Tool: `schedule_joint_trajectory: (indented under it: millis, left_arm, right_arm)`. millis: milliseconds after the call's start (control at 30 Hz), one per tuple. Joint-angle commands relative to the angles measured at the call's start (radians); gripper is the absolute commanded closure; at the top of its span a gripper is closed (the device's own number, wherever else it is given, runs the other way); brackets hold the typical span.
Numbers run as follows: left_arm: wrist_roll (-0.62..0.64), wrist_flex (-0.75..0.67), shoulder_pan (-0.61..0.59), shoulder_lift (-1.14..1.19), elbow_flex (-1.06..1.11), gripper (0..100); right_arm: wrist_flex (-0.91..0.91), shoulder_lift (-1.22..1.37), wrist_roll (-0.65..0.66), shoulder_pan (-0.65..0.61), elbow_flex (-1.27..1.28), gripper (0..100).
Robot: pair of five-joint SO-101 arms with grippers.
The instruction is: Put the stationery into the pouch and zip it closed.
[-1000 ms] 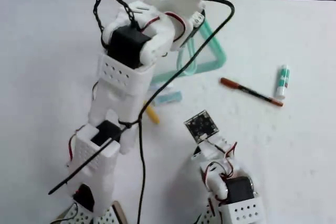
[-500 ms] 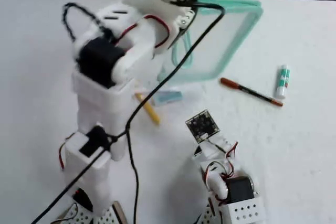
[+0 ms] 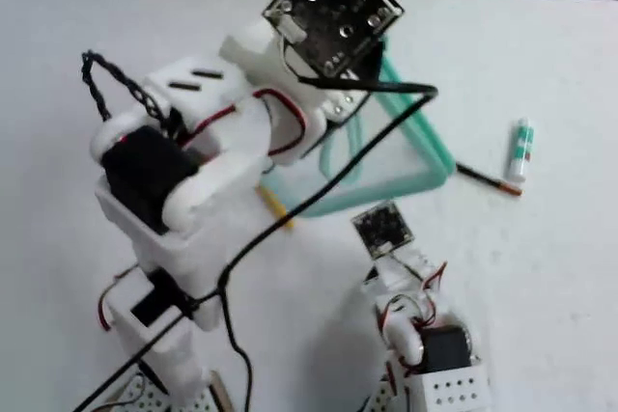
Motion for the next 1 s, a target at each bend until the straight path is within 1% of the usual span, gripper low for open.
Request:
schedule_joint_trajectory:
  millis: [0,133,267,400,767,967]
  left_arm:
    - [0.003,0.005,0.007,-0.053,-0.017,94]
    - [0.063,0.003,0.015,-0.136,0.13,94]
    - [0.064,-0.005,0.033,-0.234,0.307,94]
    - [0.066,-0.006,0.039,-0.297,0.413,94]
    - [0.063,-0.008,0.031,-0.308,0.528,94]
    - [0.061,-0.072,0.004,-0.314,0.522,94]
  right_arm:
    - [-0.005,-0.007,-0.002,0.013,0.006,98.0]
    - [-0.005,-0.007,-0.002,0.013,0.006,98.0]
    - [-0.005,-0.007,-0.002,0.013,0.006,98.1]
    - [-0.005,-0.007,-0.002,0.013,0.006,98.1]
    - [-0.002,-0.007,-0.002,0.013,0.006,98.1]
    - [-0.001,-0.007,-0.002,0.015,0.006,98.1]
